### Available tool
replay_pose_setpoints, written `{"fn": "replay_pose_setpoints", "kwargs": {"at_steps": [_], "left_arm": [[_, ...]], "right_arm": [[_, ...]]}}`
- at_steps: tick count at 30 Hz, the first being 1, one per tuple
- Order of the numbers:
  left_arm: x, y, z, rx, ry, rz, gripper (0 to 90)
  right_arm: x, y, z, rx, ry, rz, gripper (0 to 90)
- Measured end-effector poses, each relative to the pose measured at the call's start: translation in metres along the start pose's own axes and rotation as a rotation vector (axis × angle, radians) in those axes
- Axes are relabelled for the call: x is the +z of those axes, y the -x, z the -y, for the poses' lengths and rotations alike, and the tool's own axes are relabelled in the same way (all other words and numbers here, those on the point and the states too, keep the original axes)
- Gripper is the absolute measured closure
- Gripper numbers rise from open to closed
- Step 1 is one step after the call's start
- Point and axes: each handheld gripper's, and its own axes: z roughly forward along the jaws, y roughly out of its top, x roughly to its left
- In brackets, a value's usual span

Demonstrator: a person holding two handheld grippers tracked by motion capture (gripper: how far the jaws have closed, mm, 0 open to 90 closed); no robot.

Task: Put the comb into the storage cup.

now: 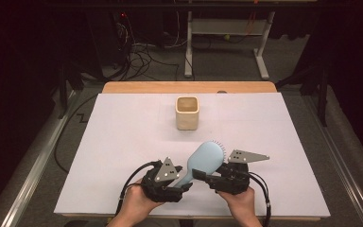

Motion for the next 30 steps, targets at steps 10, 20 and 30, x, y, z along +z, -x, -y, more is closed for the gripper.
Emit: {"fn": "replay_pose_setpoints", "kwargs": {"at_steps": [10, 20, 30], "left_arm": [[-0.003, -0.004, 0.004, -0.005, 0.033, -0.004, 36.1], [-0.020, -0.017, 0.016, -0.065, 0.095, 0.012, 34.5], [-0.046, -0.038, 0.038, -0.128, 0.141, -0.084, 32.8]], "right_arm": [[-0.006, 0.003, -0.003, 0.005, -0.003, 0.013, 55.4], [-0.006, 0.003, -0.001, 0.006, -0.021, 0.010, 55.3], [-0.005, 0.003, 0.002, 0.015, -0.026, 0.013, 54.9]]}}
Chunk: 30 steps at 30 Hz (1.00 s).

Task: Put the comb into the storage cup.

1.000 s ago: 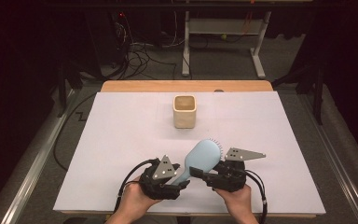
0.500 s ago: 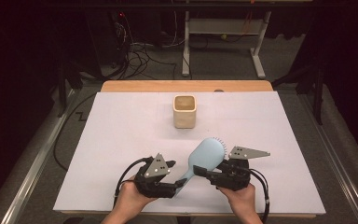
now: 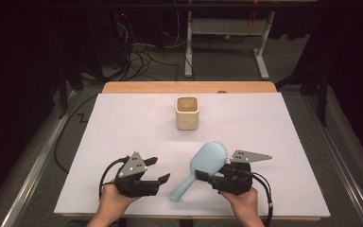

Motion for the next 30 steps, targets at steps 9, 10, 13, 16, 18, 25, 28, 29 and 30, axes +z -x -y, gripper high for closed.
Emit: {"fn": "replay_pose_setpoints", "kwargs": {"at_steps": [9, 10, 13, 16, 18, 25, 28, 29, 30], "left_arm": [[-0.019, -0.014, 0.009, -0.019, 0.033, -0.058, 32.0], [-0.022, -0.015, 0.010, -0.023, 0.041, -0.066, 31.8], [-0.028, -0.020, 0.013, -0.035, 0.054, -0.081, 31.5], [-0.033, -0.025, 0.017, -0.051, 0.064, -0.093, 31.4], [-0.036, -0.028, 0.021, -0.057, 0.064, -0.103, 31.3], [-0.044, -0.039, 0.034, -0.087, 0.072, -0.132, 31.3], [-0.048, -0.044, 0.040, -0.098, 0.081, -0.150, 31.4], [-0.050, -0.046, 0.042, -0.100, 0.083, -0.159, 31.5], [-0.051, -0.048, 0.045, -0.102, 0.089, -0.169, 31.5]], "right_arm": [[0.000, 0.000, 0.001, 0.004, -0.005, -0.005, 54.9], [0.000, 0.000, 0.001, 0.005, -0.005, -0.005, 54.9], [-0.001, 0.000, 0.000, 0.006, 0.000, -0.004, 54.9], [-0.003, 0.001, 0.000, 0.007, 0.002, -0.002, 54.9], [-0.004, 0.001, 0.001, 0.006, 0.005, 0.002, 54.9], [-0.005, 0.001, 0.001, -0.006, -0.002, 0.019, 54.9], [-0.006, 0.002, 0.000, -0.003, -0.002, 0.021, 54.9], [-0.006, 0.002, 0.000, -0.003, -0.001, 0.021, 54.8], [-0.007, 0.003, 0.000, -0.003, -0.002, 0.023, 54.8]]}}
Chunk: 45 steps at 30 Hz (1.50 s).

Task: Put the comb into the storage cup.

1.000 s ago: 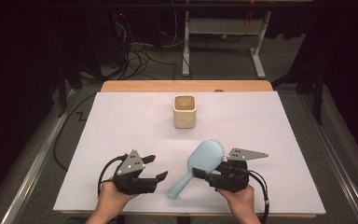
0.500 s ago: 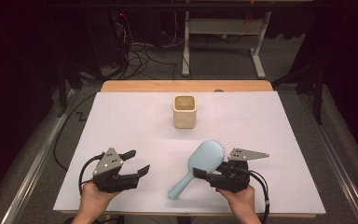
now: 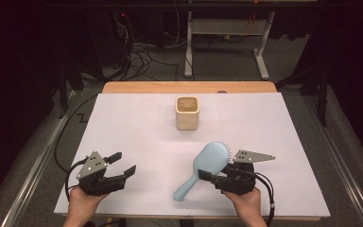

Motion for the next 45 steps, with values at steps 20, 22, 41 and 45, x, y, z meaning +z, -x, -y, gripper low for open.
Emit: {"fn": "replay_pose_setpoints", "kwargs": {"at_steps": [20, 22, 41, 45], "left_arm": [[-0.001, -0.026, 0.034, -0.044, -0.001, -0.093, 31.1], [-0.002, -0.027, 0.037, -0.055, -0.005, -0.092, 31.2], [0.005, -0.032, 0.044, -0.088, -0.055, -0.095, 31.5], [0.005, -0.032, 0.044, -0.091, -0.052, -0.095, 31.6]], "right_arm": [[-0.020, 0.010, -0.013, -0.005, -0.029, 0.092, 54.2], [-0.021, 0.010, -0.015, -0.005, -0.035, 0.102, 54.2], [-0.031, 0.014, -0.027, -0.004, -0.065, 0.161, 53.8], [-0.034, 0.019, -0.032, 0.004, -0.057, 0.179, 53.8]]}}
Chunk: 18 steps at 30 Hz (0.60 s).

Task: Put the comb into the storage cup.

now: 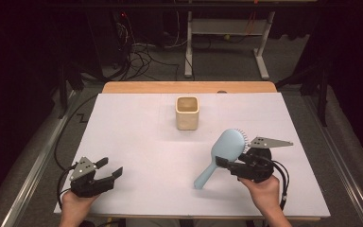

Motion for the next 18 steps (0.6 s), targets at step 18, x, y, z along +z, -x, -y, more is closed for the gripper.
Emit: {"fn": "replay_pose_setpoints", "kwargs": {"at_steps": [18], "left_arm": [[0.001, -0.001, 0.000, -0.006, -0.001, -0.002, 31.8]], "right_arm": [[-0.013, 0.010, -0.027, -0.012, 0.018, 0.037, 54.5]]}}
